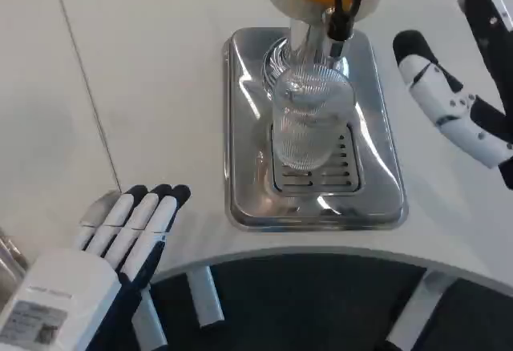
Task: Grasp the cup under the faucet to collect the drink, then remove the cup.
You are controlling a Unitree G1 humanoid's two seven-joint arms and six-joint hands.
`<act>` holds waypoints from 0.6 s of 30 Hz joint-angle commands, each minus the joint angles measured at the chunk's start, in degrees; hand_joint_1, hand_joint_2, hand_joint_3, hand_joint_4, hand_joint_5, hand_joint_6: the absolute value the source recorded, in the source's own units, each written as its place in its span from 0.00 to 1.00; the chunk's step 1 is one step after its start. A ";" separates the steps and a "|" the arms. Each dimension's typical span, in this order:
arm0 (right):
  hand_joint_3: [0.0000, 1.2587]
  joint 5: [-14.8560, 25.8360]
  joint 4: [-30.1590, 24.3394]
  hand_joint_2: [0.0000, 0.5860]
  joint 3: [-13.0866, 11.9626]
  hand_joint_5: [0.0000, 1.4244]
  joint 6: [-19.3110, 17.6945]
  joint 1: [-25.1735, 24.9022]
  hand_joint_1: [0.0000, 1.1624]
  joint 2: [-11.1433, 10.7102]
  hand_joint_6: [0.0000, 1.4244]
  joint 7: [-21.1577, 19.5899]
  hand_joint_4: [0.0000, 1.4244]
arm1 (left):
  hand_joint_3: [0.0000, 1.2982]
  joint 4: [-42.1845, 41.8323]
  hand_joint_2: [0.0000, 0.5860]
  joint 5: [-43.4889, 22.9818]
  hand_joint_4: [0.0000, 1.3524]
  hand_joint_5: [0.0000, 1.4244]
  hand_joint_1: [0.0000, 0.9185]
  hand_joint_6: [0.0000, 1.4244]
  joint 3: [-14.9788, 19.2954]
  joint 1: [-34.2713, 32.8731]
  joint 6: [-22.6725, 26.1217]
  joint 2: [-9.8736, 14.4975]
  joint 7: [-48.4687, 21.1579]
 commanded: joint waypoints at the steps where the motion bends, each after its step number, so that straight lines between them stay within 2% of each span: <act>1: 0.00 2.08 2.51 0.79 0.56 0.00 2.59 -3.53 0.30 1.01 0.00 -1.90 0.00 | 0.00 -0.76 0.05 -0.14 0.00 0.00 0.00 0.02 0.44 1.06 -0.77 -0.78 0.33; 13: 0.00 3.84 9.22 0.79 4.54 0.00 3.82 -11.56 0.28 0.52 0.03 -2.00 0.00 | 0.00 -0.43 0.06 -0.04 0.00 0.00 0.00 0.03 0.47 0.07 -0.10 -2.04 0.07; 15: 0.00 4.61 10.15 0.81 5.31 0.00 3.98 -12.45 0.27 0.36 0.03 -1.36 0.00 | 0.00 -0.22 0.06 -0.03 0.00 0.00 0.00 0.03 0.41 -0.32 -0.06 -2.07 0.00; 18: 0.00 5.57 10.89 0.78 6.87 0.00 3.86 -12.78 0.26 0.00 0.03 -0.09 0.00 | 0.00 0.14 0.06 -0.35 0.00 0.00 0.00 0.03 0.23 -0.98 0.12 -2.23 -0.19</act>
